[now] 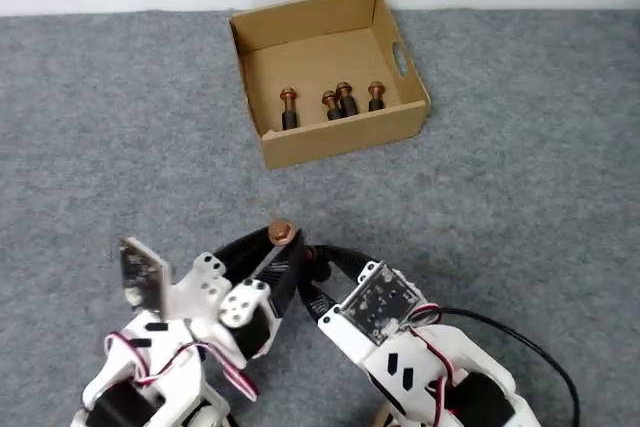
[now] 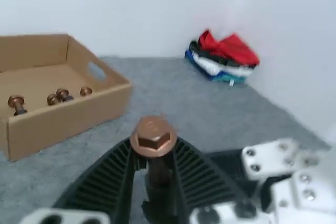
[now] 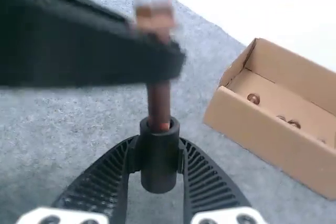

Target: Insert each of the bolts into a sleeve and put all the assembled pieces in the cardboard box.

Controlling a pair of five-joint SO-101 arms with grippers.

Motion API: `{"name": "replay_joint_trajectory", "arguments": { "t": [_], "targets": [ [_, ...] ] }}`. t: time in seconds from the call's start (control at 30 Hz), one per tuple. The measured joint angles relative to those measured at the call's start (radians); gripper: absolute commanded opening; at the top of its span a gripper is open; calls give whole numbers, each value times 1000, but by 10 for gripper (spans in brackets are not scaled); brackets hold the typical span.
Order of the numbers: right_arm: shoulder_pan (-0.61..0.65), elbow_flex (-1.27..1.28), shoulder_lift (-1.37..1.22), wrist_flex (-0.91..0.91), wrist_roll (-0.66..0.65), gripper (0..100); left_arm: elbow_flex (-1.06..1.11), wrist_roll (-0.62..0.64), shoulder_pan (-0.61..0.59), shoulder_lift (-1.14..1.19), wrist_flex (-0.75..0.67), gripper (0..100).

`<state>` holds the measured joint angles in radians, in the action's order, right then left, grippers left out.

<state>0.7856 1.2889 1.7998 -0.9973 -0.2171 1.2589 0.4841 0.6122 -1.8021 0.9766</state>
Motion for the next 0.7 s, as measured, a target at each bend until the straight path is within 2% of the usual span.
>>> {"name": "replay_joint_trajectory", "arguments": {
  "t": [0.2,0.4,0.7],
  "targets": [
    [-3,0,-2,3,-66,8,40,-38,2,-3,9,15],
    [0,5,-3,3,-75,8,57,-95,-2,-5,80,199],
    [-6,0,0,6,-78,8,35,-127,-40,-3,117,206]
  ]
}}
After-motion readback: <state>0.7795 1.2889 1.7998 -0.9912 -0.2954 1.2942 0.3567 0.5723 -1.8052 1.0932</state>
